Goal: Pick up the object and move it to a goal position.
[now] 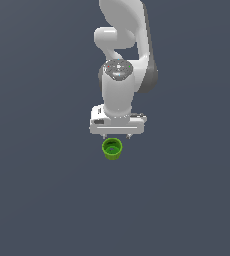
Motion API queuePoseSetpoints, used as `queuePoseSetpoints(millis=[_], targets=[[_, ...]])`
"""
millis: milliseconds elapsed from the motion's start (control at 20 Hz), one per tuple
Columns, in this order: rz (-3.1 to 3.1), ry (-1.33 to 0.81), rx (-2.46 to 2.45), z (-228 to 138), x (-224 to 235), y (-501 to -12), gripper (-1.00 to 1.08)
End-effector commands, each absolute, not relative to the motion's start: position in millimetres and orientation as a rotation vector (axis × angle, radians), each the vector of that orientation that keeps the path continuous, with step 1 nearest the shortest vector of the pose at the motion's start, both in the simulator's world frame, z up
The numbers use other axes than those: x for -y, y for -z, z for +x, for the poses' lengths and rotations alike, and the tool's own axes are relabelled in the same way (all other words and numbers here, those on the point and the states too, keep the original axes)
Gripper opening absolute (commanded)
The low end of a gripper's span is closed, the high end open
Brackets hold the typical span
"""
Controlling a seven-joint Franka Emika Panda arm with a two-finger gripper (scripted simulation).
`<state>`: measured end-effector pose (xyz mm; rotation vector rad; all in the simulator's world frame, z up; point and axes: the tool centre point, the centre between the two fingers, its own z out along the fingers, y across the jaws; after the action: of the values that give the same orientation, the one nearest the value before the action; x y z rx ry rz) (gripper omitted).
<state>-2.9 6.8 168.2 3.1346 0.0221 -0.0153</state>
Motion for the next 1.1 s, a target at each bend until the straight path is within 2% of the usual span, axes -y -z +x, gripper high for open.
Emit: queuePoseSetpoints(millis=[0, 1050], targets=[[3.135, 0.015, -0.022, -2.9, -6.7, -168.2, 0.28], [3.125, 0.009, 0.142, 3.4, 2.5, -166.8, 0.28]])
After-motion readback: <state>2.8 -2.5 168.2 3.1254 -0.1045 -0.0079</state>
